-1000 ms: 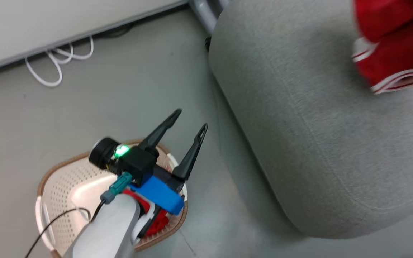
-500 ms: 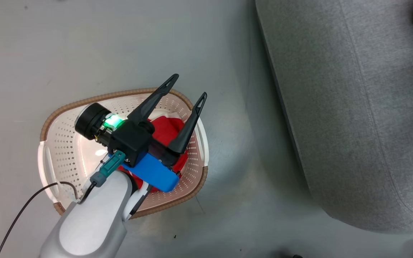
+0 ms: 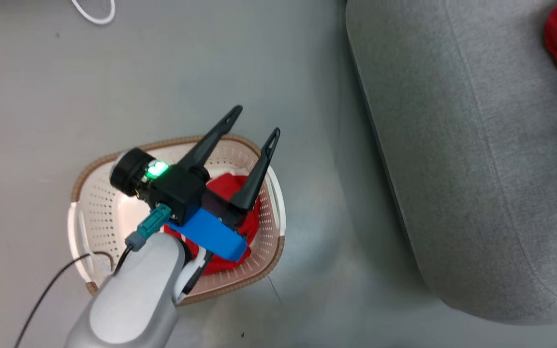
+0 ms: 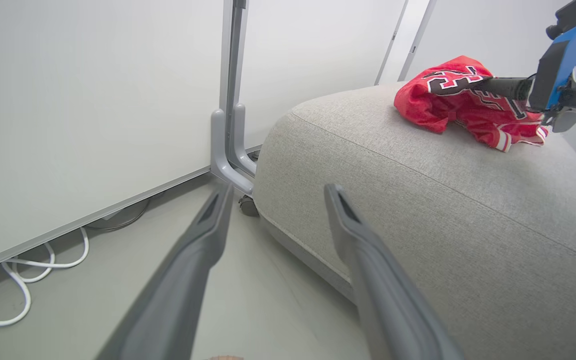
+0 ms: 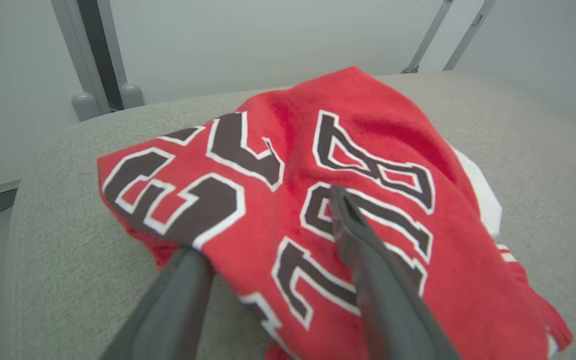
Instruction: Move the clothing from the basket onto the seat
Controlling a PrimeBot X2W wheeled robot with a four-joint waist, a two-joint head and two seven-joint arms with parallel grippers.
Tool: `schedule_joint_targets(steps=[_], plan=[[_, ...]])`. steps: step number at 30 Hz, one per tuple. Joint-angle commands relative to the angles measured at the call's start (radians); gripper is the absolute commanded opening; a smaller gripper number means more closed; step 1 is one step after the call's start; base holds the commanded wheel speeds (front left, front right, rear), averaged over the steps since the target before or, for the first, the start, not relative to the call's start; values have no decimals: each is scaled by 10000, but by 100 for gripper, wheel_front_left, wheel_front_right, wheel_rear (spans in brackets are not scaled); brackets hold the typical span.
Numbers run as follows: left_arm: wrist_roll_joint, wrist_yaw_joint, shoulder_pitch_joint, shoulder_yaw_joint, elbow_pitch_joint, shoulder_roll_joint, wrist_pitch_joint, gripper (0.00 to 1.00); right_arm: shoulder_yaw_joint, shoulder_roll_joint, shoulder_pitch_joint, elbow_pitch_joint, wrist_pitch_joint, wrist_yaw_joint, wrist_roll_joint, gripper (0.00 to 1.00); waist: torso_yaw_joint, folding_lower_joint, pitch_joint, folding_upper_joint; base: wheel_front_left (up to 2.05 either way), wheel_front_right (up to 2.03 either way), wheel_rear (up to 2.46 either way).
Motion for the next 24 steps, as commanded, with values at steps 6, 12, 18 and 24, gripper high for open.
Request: schedule_joint_targets(steps=[6, 12, 18, 24], plan=[[-344, 20, 770, 182, 646, -318, -171, 100, 442, -267, 986, -301, -5, -10, -51, 100, 372, -1, -1756, 0, 0, 0, 0], [-575, 88, 1884, 792, 689, -589, -165, 100, 1100, -187, 2452, -1392, 184, -10, 65, 100, 793, -1, -3376, 0, 0, 0, 0], [-622, 189, 3144, 1532, 749, -755, -166, 100, 1400, 316, 4389, -3602, 734, -10, 333, 100, 1268, -1, -4582, 0, 0, 0, 0], [-515, 293, 4155, 2318, 809, -841, -168, 100, 1643, 1251, 6734, -6421, 1370, -10, 480, 100, 1824, -1, -5367, 0, 0, 0, 0]])
